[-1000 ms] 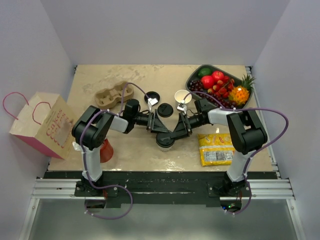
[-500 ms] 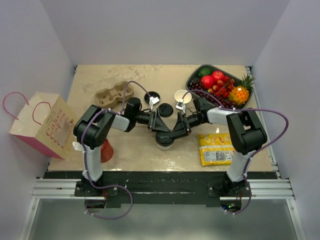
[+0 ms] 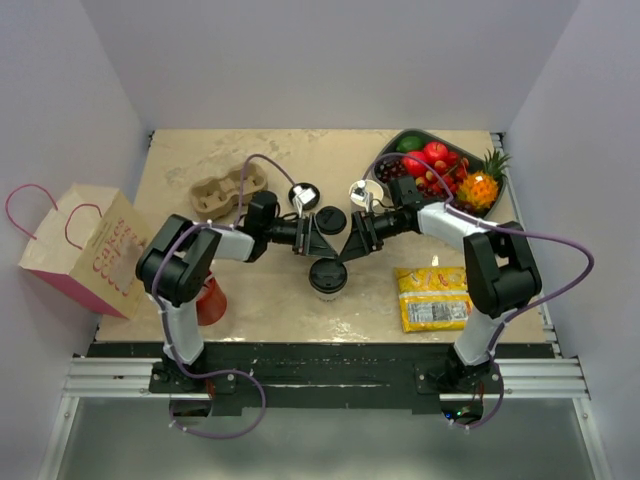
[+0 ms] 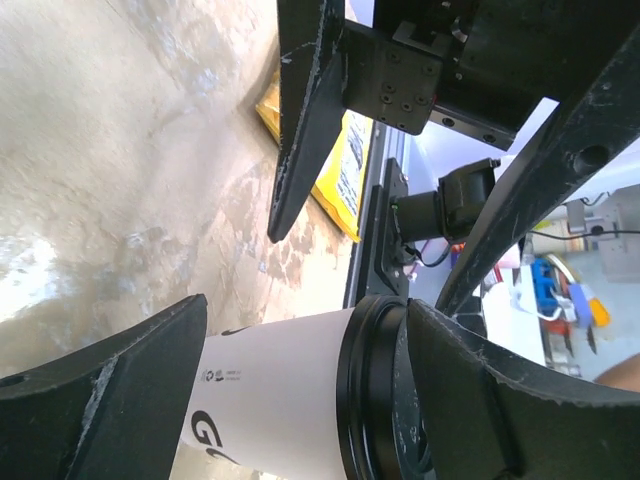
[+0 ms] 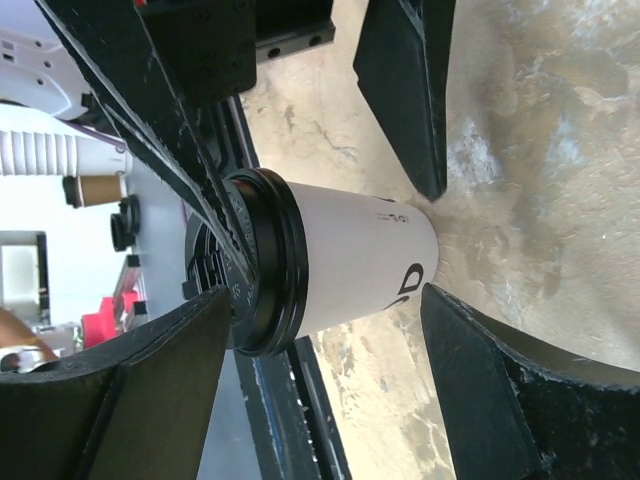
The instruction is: Pack the takeout coffee
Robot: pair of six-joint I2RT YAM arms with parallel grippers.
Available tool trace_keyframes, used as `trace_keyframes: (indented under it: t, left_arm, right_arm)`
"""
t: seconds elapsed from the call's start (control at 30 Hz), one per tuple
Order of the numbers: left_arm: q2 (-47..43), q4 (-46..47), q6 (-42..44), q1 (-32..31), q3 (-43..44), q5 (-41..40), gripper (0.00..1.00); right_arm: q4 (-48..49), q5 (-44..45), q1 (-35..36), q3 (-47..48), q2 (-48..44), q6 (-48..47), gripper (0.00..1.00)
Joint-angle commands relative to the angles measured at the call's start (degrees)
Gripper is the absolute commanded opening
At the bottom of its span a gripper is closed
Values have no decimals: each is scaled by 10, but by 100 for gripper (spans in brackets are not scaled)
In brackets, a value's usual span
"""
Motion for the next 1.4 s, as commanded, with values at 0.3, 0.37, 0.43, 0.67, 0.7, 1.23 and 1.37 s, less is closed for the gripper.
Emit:
trace_keyframes:
  t: [0.3,0.37,0.43,0.67,0.7,1.23,1.37]
  left_arm:
    - [-102,-311,289,16,140,-34,85]
    - [-109,-379,352,19,161,-62,85]
    - [-119,-395,368,26,163,-96,82]
    - [-138,-369,302,60,116,-179,68]
    - [-139,-347,281,64,105,-174,66]
    - [-55,-85,123,61,11,-90,14]
    - [-53,-33,92,55,-21,-68,13]
  right_arm:
    - [-162,73,-2,67,-33,-206,73]
    - [-194,114,-2,52,-64,-289,68]
    - [-201,167,-2,17,-113,-357,63]
    - [-228,258,65,-91,-219,-533,0]
    - [-199,269,111,-106,-233,-537,0]
    - [177,475,319,-227,-256,-327,0]
    - [182,494,316,-216,-248,-267,0]
